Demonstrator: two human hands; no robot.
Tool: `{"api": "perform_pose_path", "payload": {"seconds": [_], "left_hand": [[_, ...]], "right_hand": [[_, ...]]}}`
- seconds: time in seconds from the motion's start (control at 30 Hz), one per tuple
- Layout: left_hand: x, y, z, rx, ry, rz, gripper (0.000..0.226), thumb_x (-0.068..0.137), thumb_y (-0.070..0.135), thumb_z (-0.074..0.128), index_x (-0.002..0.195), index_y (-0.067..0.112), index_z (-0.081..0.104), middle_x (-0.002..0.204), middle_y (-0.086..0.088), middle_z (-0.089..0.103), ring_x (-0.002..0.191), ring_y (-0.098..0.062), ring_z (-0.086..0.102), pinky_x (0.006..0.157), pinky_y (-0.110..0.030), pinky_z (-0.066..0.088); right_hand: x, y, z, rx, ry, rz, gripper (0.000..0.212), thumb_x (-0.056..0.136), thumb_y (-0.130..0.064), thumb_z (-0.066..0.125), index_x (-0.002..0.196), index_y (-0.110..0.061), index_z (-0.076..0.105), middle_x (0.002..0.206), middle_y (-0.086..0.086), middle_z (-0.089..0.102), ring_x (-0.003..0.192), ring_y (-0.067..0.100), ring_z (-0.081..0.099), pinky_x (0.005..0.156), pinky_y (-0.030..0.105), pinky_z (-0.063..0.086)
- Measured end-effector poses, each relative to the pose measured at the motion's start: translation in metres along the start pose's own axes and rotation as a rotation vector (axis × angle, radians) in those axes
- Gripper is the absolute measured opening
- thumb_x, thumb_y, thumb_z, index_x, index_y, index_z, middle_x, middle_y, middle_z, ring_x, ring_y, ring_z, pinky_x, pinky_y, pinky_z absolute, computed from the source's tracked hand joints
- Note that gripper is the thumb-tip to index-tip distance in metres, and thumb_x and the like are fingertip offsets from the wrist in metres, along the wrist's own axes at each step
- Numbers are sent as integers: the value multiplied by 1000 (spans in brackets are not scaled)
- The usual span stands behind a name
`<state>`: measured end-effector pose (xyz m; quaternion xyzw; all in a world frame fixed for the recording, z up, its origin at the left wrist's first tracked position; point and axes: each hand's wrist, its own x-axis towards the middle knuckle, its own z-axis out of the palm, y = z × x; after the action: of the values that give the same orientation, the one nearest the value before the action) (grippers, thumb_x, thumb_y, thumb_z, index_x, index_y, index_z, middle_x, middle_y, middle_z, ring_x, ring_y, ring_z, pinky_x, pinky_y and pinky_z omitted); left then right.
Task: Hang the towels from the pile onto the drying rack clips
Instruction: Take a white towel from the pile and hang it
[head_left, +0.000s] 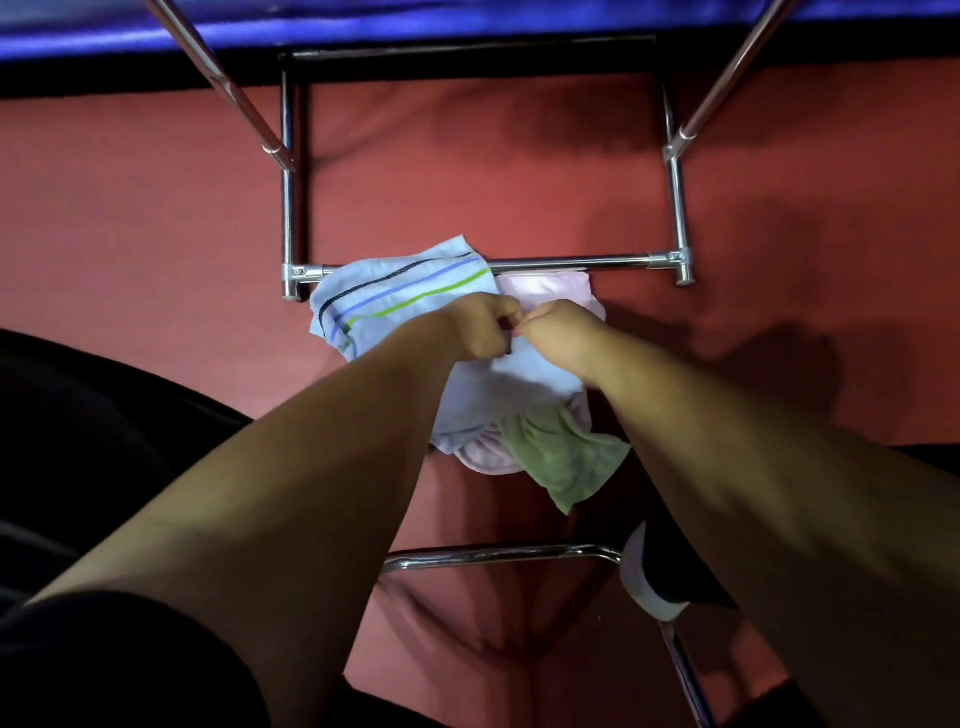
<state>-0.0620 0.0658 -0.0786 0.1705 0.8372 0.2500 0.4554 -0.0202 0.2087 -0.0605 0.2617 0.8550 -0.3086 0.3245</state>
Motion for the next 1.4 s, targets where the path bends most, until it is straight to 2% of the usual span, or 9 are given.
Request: {"api": "perform_pose_path", "payload": {"seconds": [0.17, 0.4, 0.53, 0.77, 0.93, 1.07, 1.2, 1.3, 1.4], "left_hand": [[-21, 15, -24, 314, 101, -66, 56, 75, 60, 55, 108, 21, 77, 114, -2, 69, 112, -26, 61, 88, -29, 44], [-67, 56, -65, 474, 112, -63, 54, 96, 47, 68, 143, 22, 62, 154, -13, 56, 131, -35, 59, 97, -30, 46], [-99, 72, -79, 486, 117, -142, 29, 89, 24, 72, 116, 13, 72, 115, -13, 74, 99, -30, 68, 78, -28, 45], [-174, 127, -128, 386, 341, 17, 31, 84, 36, 78, 106, 14, 76, 100, -11, 74, 97, -29, 70, 79, -31, 49], [-224, 174, -160, 244, 631, 276, 20, 88, 30, 80, 99, 13, 76, 91, -9, 76, 84, -20, 66, 85, -33, 54], [-254, 200, -171, 322, 675, 369, 12, 86, 18, 75, 97, 21, 78, 80, 3, 72, 82, -16, 68, 67, -17, 47], [-267, 194, -172, 509, 773, 335, 19, 80, 36, 69, 89, 20, 66, 85, -2, 67, 89, -32, 64, 72, -39, 52], [-268, 175, -168, 490, 766, 181, 35, 79, 48, 74, 82, 19, 55, 77, 0, 57, 86, -34, 63, 66, -38, 45], [-264, 147, -157, 18, 784, 98, 44, 78, 48, 87, 84, 11, 65, 72, -3, 66, 68, -23, 62, 60, -35, 48]], "right_hand": [[-25, 3, -47, -171, -268, -173, 37, 96, -53, 66, 110, -19, 74, 104, 2, 70, 95, 22, 60, 92, 35, 50], [-65, -34, -112, -634, -86, -247, 45, 110, -40, 48, 134, -9, 70, 136, 17, 69, 123, 37, 64, 99, 36, 47], [-90, -58, -157, -623, 128, -249, 41, 110, -20, 43, 136, 0, 67, 142, 24, 64, 130, 40, 61, 107, 40, 49], [-153, -96, -207, -350, 419, -203, 38, 106, -15, 49, 136, 5, 64, 142, 25, 64, 132, 40, 61, 103, 39, 51], [-202, -110, -212, -285, 206, -507, 78, 85, -22, 79, 154, -28, 44, 121, 10, 68, 106, 31, 68, 85, 35, 53], [-226, -108, -208, -138, 319, -660, 25, 85, -24, 76, 109, -22, 67, 105, 6, 73, 99, 28, 68, 77, 35, 49], [-230, -96, -206, -18, 420, -611, 15, 95, -22, 62, 80, -19, 63, 89, 6, 69, 95, 30, 66, 72, 33, 42], [-235, -96, -209, 84, 518, -582, 19, 100, -15, 51, 89, -11, 67, 107, 19, 73, 106, 36, 66, 81, 36, 46], [-234, -97, -208, 200, 579, -494, 24, 101, -14, 48, 105, -6, 71, 118, 19, 73, 113, 36, 65, 81, 32, 41]]}}
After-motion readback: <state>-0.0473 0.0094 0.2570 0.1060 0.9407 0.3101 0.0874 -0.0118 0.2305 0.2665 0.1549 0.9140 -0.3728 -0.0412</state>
